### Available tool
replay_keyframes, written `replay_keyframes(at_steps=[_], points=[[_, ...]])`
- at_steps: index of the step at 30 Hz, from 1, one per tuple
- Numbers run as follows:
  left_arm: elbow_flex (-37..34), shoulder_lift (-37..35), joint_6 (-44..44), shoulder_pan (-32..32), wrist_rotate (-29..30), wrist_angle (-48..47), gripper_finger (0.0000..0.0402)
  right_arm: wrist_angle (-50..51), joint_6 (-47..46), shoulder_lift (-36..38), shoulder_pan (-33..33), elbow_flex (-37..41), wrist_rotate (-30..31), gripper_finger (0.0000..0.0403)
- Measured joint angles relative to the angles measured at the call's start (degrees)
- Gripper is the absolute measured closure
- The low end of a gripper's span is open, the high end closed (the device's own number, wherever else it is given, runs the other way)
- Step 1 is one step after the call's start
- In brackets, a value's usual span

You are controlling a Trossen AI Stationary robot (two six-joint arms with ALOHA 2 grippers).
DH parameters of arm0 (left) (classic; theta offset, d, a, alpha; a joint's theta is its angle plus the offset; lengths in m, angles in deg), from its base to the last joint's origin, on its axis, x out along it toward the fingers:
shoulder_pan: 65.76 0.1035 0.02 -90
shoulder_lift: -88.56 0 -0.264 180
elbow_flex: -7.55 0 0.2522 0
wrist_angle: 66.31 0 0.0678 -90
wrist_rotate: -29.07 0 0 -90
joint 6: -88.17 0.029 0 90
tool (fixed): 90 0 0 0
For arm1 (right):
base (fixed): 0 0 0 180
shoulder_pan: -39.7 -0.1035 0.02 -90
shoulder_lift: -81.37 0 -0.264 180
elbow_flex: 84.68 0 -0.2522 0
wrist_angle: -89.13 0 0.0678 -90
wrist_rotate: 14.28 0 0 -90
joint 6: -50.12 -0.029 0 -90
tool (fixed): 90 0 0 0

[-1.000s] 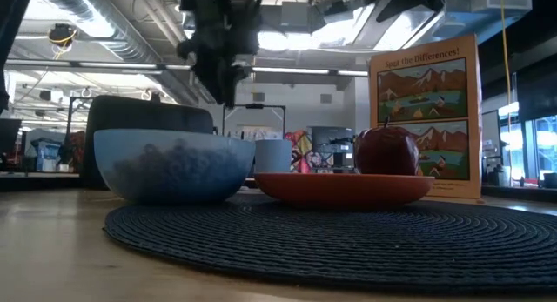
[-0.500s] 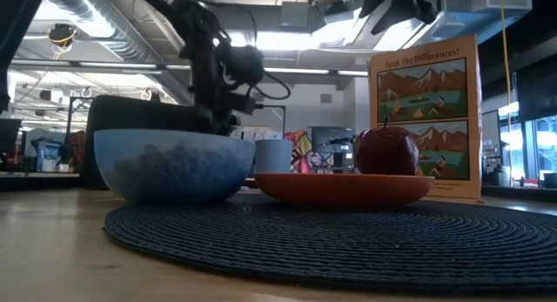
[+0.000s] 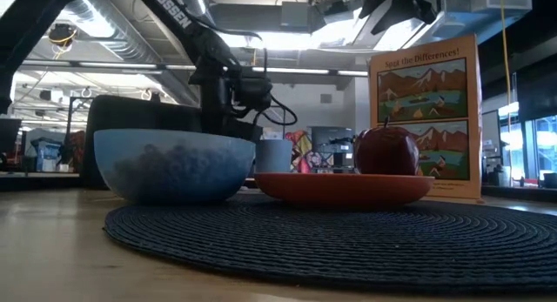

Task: Arrange a breakfast setting
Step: Put the blue spoon on the tablemat to the right of the orange plate

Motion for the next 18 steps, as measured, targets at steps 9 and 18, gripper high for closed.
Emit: replay_keyframes(at_steps=[9, 18], points=[[0.00, 0.26, 0.04, -0.04, -0.24, 0.37, 0.0249, 0.06, 0.37, 0.00, 0.83, 0.00, -0.76, 0.0201], [0.00, 0.28, -0.43, -0.52, -0.24, -0.54, 0.0292, 0.07, 0.85, 0.00, 1.46, 0.00, -2.01, 0.0201]])
